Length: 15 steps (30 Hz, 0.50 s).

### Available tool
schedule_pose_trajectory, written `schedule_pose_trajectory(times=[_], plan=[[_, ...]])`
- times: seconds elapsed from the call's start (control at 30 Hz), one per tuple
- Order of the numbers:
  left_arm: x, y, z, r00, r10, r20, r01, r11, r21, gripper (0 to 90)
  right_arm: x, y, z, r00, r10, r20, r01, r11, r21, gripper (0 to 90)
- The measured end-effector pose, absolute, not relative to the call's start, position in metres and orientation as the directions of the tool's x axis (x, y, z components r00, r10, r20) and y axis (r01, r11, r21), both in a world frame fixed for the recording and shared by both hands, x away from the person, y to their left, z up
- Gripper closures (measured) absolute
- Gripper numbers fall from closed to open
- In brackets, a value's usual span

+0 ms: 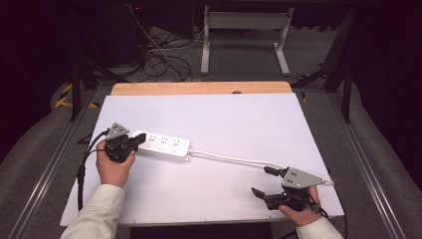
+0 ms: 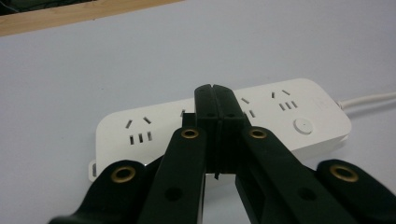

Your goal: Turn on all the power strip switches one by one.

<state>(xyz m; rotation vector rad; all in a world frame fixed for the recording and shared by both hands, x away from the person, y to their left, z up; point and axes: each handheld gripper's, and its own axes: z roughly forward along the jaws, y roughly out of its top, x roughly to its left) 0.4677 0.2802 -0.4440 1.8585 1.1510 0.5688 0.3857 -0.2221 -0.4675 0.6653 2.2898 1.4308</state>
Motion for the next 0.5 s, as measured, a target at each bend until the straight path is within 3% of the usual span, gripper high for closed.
schedule_pose_trajectory(times=[0.5], plan=[[0.4708,0.2755,-0.4476,0.494,0.867,-0.07,0.509,-0.223,0.831,90.0,0.386,-0.2218,-0.4679,-0.826,0.562,-0.046,0.204,0.374,0.905,20.4]])
